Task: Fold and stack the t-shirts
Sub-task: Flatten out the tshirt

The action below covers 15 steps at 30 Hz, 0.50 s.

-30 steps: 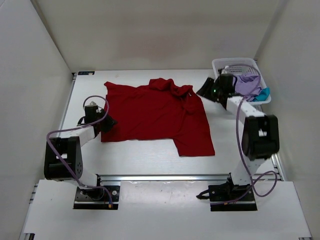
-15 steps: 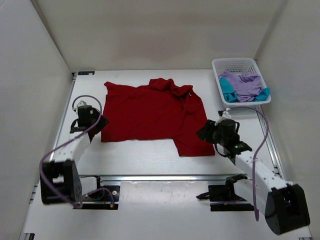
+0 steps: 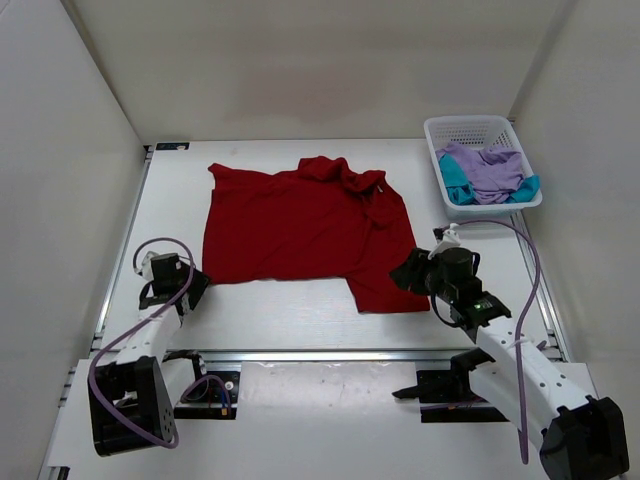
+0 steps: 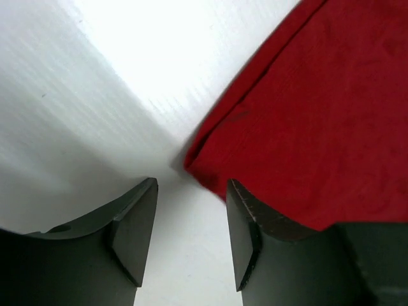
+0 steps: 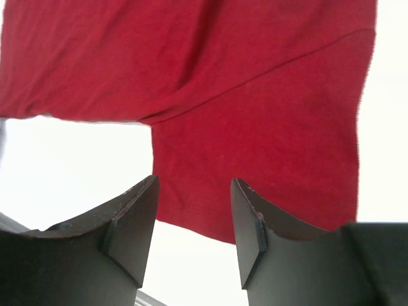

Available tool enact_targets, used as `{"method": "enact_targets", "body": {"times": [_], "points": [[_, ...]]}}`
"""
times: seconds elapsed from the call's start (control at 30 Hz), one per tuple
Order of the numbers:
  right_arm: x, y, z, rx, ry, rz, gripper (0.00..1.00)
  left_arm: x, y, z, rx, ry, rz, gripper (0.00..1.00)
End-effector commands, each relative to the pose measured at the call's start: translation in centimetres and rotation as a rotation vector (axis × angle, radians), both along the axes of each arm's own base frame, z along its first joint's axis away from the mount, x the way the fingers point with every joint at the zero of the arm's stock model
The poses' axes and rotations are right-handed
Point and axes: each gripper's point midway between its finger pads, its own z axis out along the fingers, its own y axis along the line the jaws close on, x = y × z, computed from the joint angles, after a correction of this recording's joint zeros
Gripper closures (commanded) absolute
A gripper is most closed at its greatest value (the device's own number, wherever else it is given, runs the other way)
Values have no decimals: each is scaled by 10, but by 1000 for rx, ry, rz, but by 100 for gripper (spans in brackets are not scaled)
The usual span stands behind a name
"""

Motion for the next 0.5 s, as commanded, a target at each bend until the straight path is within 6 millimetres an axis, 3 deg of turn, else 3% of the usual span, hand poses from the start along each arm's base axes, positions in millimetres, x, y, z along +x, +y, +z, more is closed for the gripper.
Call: {"method": "enact_targets", "body": {"times": [0.0, 0.07, 0.2, 0.37, 0.47], "points": [[-1, 8, 12, 30, -49, 30, 53, -1, -6, -11, -69, -17, 58, 41], [-5, 10, 9, 26, -47, 42, 53, 6, -9, -9, -80, -68, 66, 41], [-5, 6, 7, 21, -43, 27, 53, 11, -16, -15, -118, -82, 71, 52], [-1, -16, -1, 7, -6, -78, 53, 23, -16, -2, -116, -123, 54, 86], [0, -38, -11, -21, 40, -191, 53, 37, -15, 14, -70, -148, 7, 98]]}}
